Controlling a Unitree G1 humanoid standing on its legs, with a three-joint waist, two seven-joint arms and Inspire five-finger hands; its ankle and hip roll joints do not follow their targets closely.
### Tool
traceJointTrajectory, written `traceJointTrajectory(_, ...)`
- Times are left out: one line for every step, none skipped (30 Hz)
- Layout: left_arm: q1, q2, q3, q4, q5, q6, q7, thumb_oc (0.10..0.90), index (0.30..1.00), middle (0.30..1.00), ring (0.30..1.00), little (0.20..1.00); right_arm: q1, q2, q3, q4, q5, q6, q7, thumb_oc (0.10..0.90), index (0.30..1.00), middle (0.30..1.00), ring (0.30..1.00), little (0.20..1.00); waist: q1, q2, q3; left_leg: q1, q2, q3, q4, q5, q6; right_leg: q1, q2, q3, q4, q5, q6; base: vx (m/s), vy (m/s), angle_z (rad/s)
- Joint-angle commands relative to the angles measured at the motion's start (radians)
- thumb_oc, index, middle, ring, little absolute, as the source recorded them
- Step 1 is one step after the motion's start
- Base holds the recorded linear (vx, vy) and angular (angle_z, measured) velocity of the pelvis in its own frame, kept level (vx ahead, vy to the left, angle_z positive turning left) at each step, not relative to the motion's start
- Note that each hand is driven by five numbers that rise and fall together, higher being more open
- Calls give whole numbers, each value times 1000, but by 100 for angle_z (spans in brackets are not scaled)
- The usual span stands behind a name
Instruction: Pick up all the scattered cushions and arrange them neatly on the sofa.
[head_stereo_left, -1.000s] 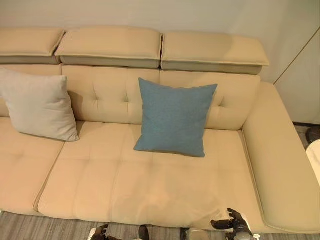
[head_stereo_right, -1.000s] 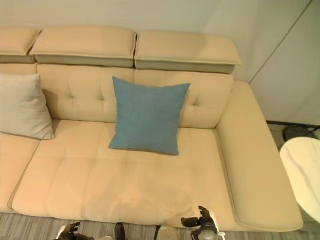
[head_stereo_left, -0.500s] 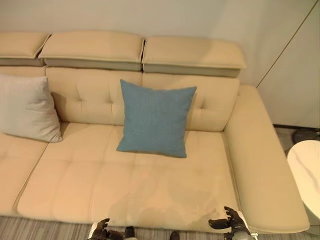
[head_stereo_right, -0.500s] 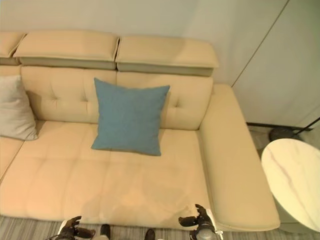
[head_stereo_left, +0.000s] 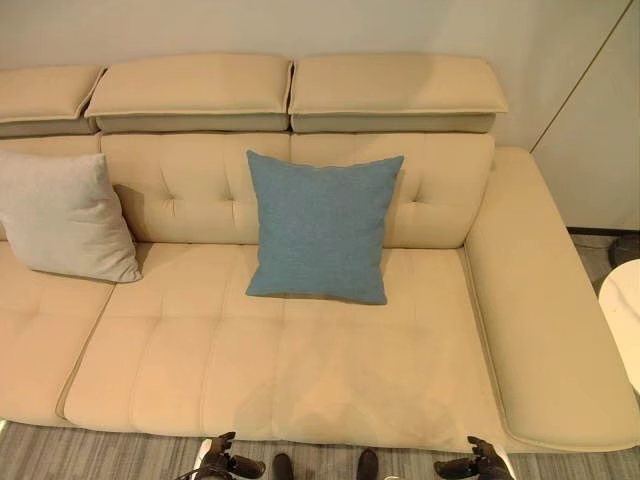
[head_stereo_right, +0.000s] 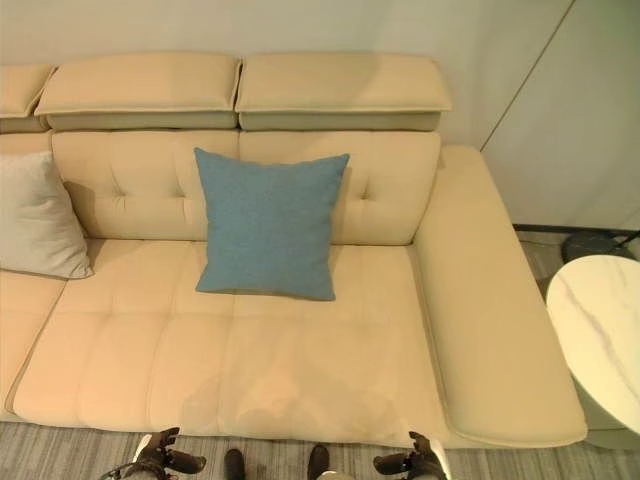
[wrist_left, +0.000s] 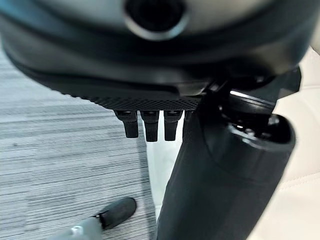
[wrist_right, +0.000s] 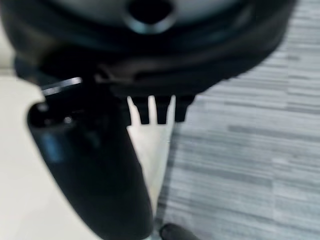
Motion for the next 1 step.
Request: traceJointTrajectory(-2,29,9,35,22,-5,16,800,900,900,900,900,-31,-12,-6,40,-6,-12,-27,800,900,900,900,900,16,-42,-43,-2,-47,15,3,-57,-4,-15,-53,54,22,2,113,-31,59,6)
